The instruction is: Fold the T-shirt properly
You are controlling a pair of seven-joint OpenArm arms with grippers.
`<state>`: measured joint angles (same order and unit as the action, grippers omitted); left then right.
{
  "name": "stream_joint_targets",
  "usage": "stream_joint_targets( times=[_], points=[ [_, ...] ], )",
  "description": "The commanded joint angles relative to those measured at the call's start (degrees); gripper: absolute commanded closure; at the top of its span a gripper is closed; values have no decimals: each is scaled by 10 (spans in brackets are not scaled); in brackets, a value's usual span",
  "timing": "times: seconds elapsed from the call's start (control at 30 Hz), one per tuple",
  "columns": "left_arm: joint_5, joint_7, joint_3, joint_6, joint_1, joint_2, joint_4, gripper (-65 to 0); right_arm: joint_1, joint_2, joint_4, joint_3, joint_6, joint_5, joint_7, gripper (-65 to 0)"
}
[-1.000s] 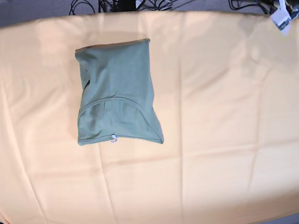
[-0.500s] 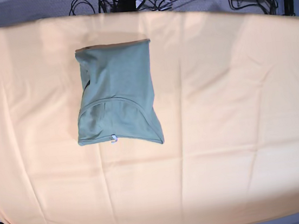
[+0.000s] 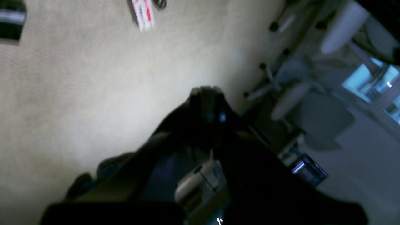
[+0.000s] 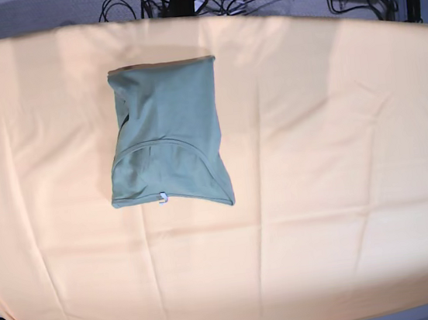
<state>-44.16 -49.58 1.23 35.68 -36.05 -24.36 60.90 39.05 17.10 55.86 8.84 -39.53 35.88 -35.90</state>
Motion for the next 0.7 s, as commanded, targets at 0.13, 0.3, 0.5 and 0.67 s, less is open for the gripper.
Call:
stream_joint_targets(
  times=[0.13,0.3,0.5,0.67],
  points=[
    [132,191,-31,-68,76,46,-89,0,-72,-18,-113,-63,59,-135,164,0],
    [287,345,-31,-172,124,122,-157,0,-141,-52,-201,-131,173,-218,214,0],
    [319,473,-31,-268,130,185,-248,0,-174,-72,-216,-209,271,-219,275,0],
    [356,562,-31,-283,131,217,-304,0,-178,-79,-216,-265,296,-226,301,0]
  ],
)
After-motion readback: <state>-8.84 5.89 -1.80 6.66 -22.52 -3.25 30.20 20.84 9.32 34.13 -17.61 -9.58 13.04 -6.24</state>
